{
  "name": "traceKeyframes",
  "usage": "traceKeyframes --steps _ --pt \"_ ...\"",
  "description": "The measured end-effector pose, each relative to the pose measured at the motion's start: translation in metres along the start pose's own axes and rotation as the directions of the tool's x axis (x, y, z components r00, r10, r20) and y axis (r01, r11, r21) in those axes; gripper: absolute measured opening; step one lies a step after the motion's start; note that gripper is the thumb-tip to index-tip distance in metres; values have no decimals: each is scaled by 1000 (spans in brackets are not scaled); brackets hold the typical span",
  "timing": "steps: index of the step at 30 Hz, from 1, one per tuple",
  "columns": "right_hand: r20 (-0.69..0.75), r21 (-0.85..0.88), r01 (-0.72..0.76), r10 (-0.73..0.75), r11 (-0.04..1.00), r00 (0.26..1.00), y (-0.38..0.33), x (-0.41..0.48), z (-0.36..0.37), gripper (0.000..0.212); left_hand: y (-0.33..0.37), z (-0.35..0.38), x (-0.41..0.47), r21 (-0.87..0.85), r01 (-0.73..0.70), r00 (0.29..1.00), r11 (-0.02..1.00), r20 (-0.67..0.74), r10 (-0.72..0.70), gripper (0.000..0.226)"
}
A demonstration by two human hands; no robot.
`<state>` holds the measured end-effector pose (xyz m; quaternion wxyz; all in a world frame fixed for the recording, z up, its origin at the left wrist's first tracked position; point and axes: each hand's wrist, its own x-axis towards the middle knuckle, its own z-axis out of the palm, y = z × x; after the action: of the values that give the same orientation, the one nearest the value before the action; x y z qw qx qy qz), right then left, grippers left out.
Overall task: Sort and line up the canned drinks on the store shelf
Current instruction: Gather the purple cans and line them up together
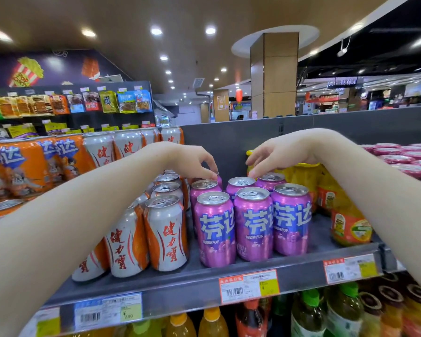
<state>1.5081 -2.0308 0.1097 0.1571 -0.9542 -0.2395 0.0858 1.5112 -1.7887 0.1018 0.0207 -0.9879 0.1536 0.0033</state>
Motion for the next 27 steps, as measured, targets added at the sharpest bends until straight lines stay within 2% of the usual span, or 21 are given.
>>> traceKeyframes --steps 6,9,13,17,20,22,24,27 --pt "35 -1 82 -82 997 996 -17 0 12 34 -4 0 -6 -12 10 1000 1000 3 -10 43" --pt "34 27 73 -74 997 997 -16 -2 14 35 -1 2 -9 15 26 1000 1000 6 -26 45" --pt "-55 16 40 -39 999 998 -8 -14 15 44 2 5 -16 37 44 999 998 -10 -44 47" --pt "-142 76 87 -76 993 987 1 -35 22 45 8 9 -32 72 63 995 995 -85 -57 46" --pt "-207 163 140 -105 977 973 7 -54 31 44 17 7 -50 21 79 967 997 -244 -72 40" --pt "-228 178 132 -90 975 970 12 -68 37 52 27 8 -67 -60 51 936 997 -346 -68 37" --pt "-242 170 107 -64 980 968 16 -81 45 71 38 14 -89 -117 22 915 993 -398 -67 39" --pt "-266 216 86 -26 973 964 17 -96 63 92 50 32 -119 -70 45 908 997 -412 -70 62"
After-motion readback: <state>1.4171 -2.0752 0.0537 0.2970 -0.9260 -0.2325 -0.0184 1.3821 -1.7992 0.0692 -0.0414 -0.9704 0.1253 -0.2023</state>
